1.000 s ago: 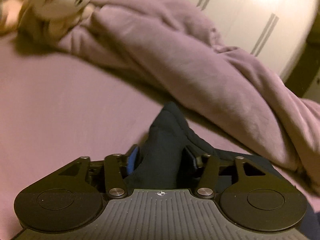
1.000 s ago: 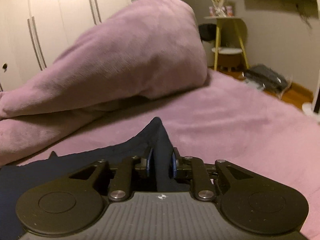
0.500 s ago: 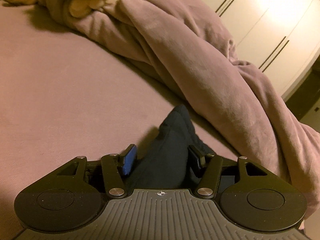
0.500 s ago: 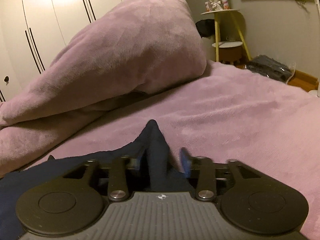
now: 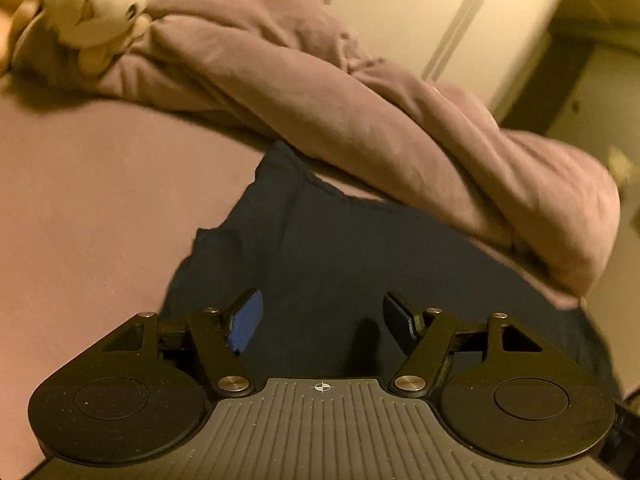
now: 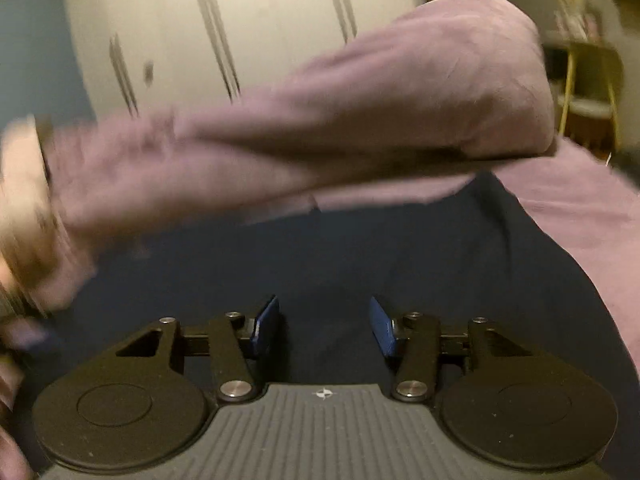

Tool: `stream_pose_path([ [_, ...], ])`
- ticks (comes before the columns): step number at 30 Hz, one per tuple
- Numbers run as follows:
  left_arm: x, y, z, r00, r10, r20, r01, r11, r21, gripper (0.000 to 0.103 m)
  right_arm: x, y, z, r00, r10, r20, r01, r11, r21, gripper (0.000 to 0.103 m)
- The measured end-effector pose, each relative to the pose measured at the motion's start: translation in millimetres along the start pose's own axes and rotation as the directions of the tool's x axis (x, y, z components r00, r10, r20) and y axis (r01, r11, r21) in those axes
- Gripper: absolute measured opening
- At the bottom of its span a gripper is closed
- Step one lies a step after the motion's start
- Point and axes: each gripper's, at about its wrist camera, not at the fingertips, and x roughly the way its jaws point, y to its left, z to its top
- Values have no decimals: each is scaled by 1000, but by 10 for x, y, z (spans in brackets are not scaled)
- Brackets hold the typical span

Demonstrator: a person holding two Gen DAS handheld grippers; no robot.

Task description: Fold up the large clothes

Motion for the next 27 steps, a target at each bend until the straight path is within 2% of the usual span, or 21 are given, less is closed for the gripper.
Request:
stream_pose_path([
  [1, -31, 44, 25, 1000, 2, -10, -2, 1000, 14, 71, -11, -23, -40, 1000, -22, -6, 21, 999, -38, 38],
  [3, -131, 206, 129, 1000, 25, -16, -24, 999, 45, 72, -148, -197, -28, 999, -54, 0, 54, 998, -45, 38],
  [4, -176, 271, 152, 998, 61, -16, -60, 997, 51, 79, -234, -309, -5, 997, -79, 7, 80, 996, -45, 38],
  [5, -216, 386, 209, 991, 134, -18, -133, 990, 51, 80, -346, -451, 25, 993, -113, 12, 114, 992, -50, 38],
  [6, -249, 503, 250, 984, 175, -19, -174, 984, 41, 80, -456, -580, 44, 991, -134, 10, 134, 990, -47, 39],
  [7, -266, 631, 291, 985, 168, -35, -168, 986, 15, 80, -558, -726, 73, 987, -160, 4, 160, 987, -29, 53],
  [8, -260, 743, 320, 990, 120, -70, -122, 992, -24, 80, -641, -882, 96, 984, -179, -5, 179, 984, 5, 64],
  [9, -228, 848, 340, 993, 42, -112, -51, 996, -77, 80, -709, -1021, 110, 986, -162, -24, 163, 986, 45, 80],
  [10, -168, 943, 345, 988, -45, -150, 25, 991, -133, 80, -780, -1208, 99, 995, -95, -44, 99, 990, 105, 83],
  [11, -101, 1020, 331, 979, -109, -174, 75, 979, -189, 80, -782, -1402, 88, 996, 22, -82, -5, 980, 199, 86],
  [13, 68, 1105, 298, 959, -180, -219, 120, 958, -259, 79, -631, -1657, 24, 971, 173, -162, -107, 930, 352, 89],
  [16, 263, 1147, 270, 950, -205, -235, 136, 950, -280, 80, -402, -1856, -105, 937, 265, -227, -144, 886, 441, 89],
  [19, 348, 1138, 234, 940, -241, -242, 168, 942, -289, 82, -230, -2065, -200, 906, 377, -194, -208, 795, 570, 90],
  [21, 401, 1149, 236, 935, -255, -245, 179, 939, -294, 84, -209, -2100, -234, 893, 419, -163, -244, 757, 606, 90],
  [23, 437, 1146, 212, 926, -287, -245, 200, 924, -326, 84, -132, -2102, -242, 884, 445, -141, -268, 732, 626, 89],
  [24, 455, 1154, 214, 922, -298, -246, 207, 918, -337, 82, -111, -2098, -233, 880, 455, -136, -278, 727, 628, 85],
  [25, 482, 1139, 236, 920, -304, -246, 211, 915, -344, 75, -57, -2087, -227, 875, 465, -133, -289, 723, 628, 80],
  [27, 528, 1108, 252, 918, -309, -249, 212, 912, -351, 67, 41, -1999, -169, 865, 485, -129, -299, 705, 643, 75],
])
